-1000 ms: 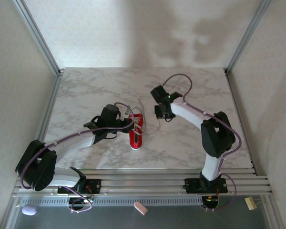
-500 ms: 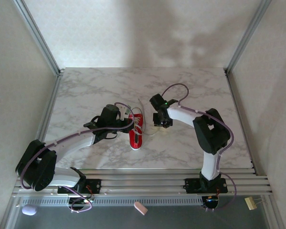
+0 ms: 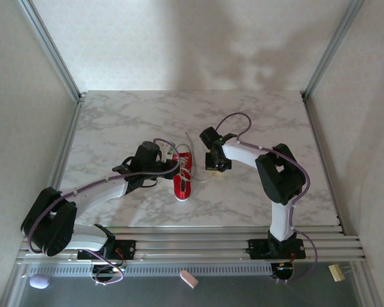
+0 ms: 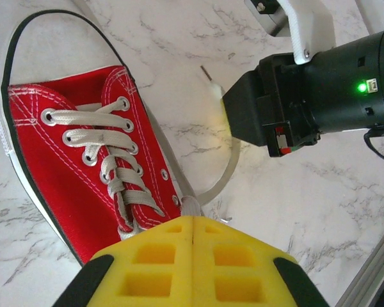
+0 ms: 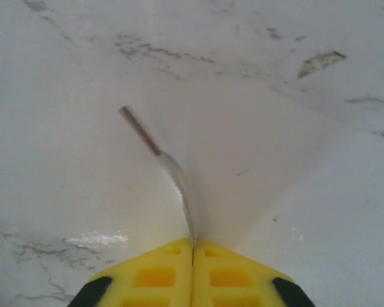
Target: Tie the shoes
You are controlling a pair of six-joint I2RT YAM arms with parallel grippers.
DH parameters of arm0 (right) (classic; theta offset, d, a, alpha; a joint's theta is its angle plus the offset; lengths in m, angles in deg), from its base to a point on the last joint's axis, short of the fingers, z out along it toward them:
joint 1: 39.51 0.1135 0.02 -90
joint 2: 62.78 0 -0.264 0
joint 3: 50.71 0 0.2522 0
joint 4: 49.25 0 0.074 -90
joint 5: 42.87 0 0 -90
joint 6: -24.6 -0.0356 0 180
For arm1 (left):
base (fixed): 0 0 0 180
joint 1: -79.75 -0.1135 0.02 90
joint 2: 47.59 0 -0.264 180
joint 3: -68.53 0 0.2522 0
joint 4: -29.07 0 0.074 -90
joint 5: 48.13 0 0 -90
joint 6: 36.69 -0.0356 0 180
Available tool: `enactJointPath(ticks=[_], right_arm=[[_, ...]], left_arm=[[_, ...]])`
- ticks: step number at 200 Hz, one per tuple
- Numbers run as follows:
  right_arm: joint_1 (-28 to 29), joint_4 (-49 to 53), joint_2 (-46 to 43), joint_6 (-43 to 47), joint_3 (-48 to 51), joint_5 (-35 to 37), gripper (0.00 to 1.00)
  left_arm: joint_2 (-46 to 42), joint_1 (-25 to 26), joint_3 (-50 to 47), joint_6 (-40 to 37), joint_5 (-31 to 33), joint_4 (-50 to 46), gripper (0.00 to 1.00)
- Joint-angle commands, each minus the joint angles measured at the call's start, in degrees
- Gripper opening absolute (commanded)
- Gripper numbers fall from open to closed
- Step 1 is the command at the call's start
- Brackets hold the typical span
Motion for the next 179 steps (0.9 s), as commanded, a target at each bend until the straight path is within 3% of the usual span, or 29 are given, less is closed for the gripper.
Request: enactJointPath(ticks=[1,45,81,112,179], right_arm=[[1.46,-2.29,-2.35,0.86,1.53,0.68,0.0],[5.43,-20.8,-18.56,11.36,17.65,1.98,0.0],[5.91,-29.42,-27.87,17.03,26.43,-7.71,0.0],[8.69,-36.11,-34.97,20.15,33.46,-11.88,0.0],[9.89,-35.54,-33.47,18.5,34.77,-25.06,0.0]], left_arm=[[-1.1,0.54,-1.11,1.37,-0.05,2.14,0.0],[-1.08,0.58,-1.85,3.38,0.81,3.86,0.0],[-1.72,0.36,-2.83,4.74,0.89,6.0,0.0],[-1.8,0.27,-2.99,5.34,1.72,6.29,0.0],[-2.0,-0.08,-3.26,5.9,0.79,7.5,0.0]])
